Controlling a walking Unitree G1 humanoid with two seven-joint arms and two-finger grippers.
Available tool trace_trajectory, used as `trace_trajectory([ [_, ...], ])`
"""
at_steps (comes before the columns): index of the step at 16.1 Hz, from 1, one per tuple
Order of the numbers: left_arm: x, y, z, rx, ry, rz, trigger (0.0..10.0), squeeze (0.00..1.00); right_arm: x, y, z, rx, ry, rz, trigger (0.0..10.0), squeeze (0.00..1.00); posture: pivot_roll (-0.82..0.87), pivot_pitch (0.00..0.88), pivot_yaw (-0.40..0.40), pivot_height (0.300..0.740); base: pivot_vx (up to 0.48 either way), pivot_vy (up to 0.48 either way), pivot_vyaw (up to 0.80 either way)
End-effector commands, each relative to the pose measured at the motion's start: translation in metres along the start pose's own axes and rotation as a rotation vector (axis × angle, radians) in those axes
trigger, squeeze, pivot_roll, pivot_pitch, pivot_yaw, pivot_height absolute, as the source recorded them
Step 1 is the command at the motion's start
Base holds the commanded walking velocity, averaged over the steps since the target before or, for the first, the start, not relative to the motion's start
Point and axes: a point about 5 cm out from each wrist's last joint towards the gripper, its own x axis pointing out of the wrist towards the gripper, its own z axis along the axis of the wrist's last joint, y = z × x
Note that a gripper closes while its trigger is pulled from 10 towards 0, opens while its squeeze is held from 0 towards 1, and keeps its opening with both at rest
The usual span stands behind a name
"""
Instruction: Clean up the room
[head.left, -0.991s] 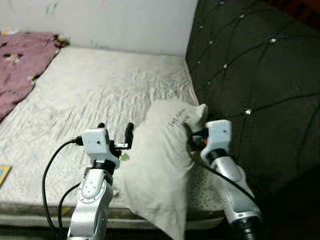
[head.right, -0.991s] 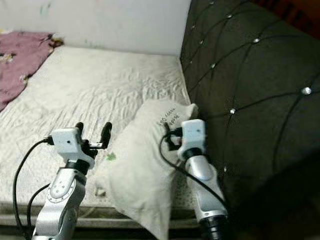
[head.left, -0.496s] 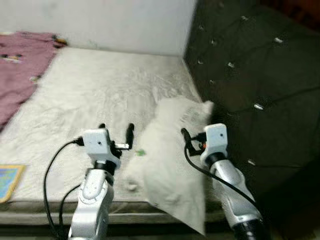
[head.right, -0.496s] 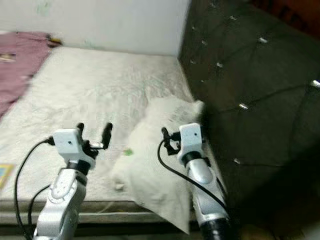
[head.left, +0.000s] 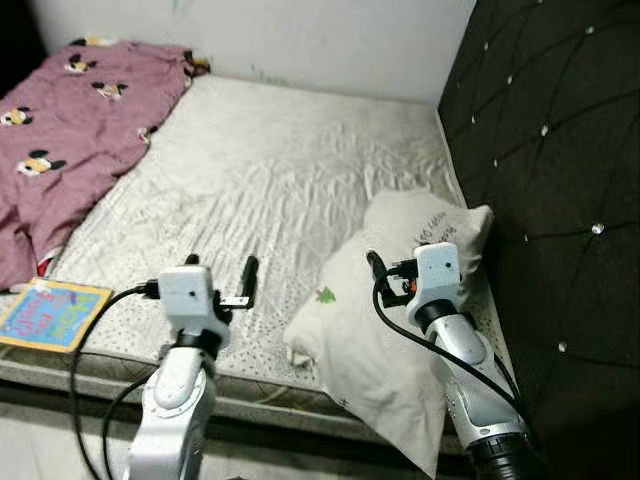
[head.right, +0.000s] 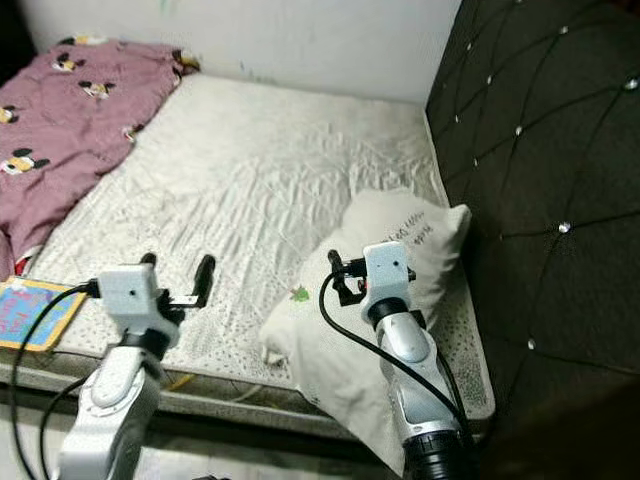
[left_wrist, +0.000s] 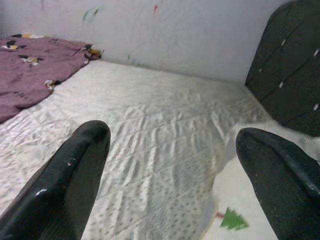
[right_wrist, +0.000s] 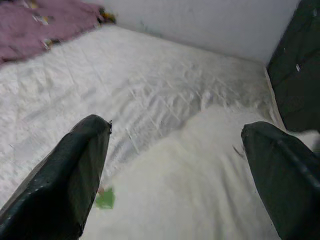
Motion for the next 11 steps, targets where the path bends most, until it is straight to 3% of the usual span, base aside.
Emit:
trace_trajectory([
  [1,-0.006,0.005,0.003,0.050,0.000,0.016,10.0,0.00,0.000,-0.008,-0.002,0.017,0.065,-0.066,10.0,0.00,-0.02,0.096,-0.056,0.740,0.000,0.000,0.00],
  [4,-0.018,0.018,0.002,0.072,0.019,0.039,10.0,0.00,-0.004,-0.010,0.005,0.069,0.011,-0.096,10.0,0.00,-0.02,0.108,-0.057,0.740,0.000,0.000,0.00],
  [11,-0.009,0.018,0.011,0.066,0.004,0.050,10.0,0.00,-0.008,-0.008,0.010,0.115,-0.025,-0.107,10.0,0.00,-0.02,0.129,-0.050,0.740,0.000,0.000,0.00],
])
